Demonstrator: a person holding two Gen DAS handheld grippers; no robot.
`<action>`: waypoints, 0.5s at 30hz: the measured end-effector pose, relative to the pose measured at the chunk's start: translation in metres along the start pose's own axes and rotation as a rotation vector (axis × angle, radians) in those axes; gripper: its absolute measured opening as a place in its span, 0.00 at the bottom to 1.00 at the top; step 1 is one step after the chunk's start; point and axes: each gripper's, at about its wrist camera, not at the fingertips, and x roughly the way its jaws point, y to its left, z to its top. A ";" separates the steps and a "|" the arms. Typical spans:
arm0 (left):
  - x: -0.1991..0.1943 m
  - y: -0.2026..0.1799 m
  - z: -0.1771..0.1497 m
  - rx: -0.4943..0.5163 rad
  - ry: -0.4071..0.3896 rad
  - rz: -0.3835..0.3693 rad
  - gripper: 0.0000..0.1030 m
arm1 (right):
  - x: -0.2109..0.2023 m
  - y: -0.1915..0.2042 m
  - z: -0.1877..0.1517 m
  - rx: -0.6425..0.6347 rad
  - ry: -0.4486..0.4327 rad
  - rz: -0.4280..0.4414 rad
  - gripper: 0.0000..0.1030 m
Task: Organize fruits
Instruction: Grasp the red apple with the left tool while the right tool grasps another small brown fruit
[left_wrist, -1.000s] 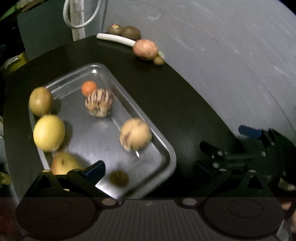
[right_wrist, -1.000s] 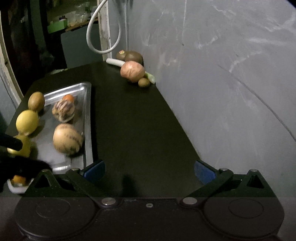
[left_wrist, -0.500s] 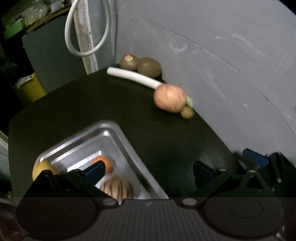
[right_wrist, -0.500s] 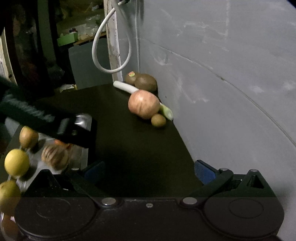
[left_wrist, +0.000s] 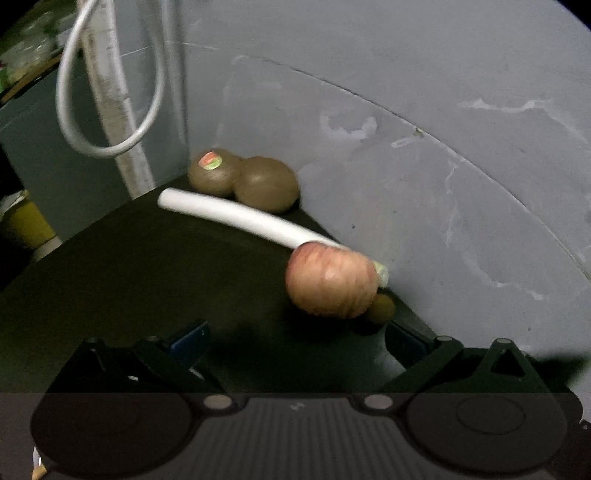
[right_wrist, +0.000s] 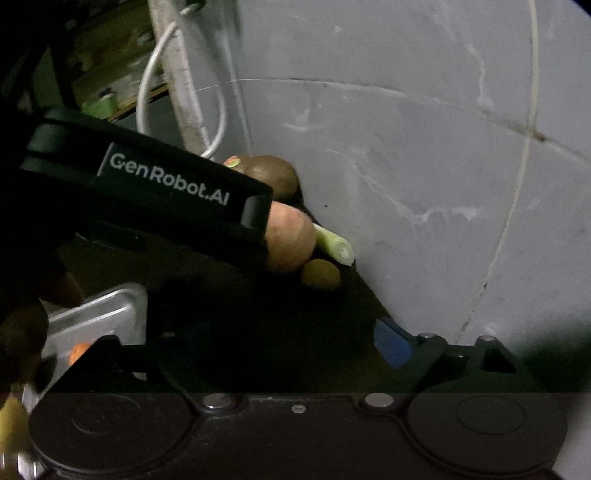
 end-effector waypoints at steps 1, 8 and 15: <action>0.003 -0.001 0.003 0.011 0.000 -0.001 0.99 | 0.003 -0.001 0.001 0.011 -0.003 -0.002 0.82; 0.022 -0.012 0.017 0.044 0.001 0.006 0.99 | 0.016 0.001 0.005 0.049 -0.036 -0.055 0.63; 0.036 -0.014 0.026 0.037 0.024 0.012 0.97 | 0.031 0.007 0.010 0.034 -0.037 -0.087 0.52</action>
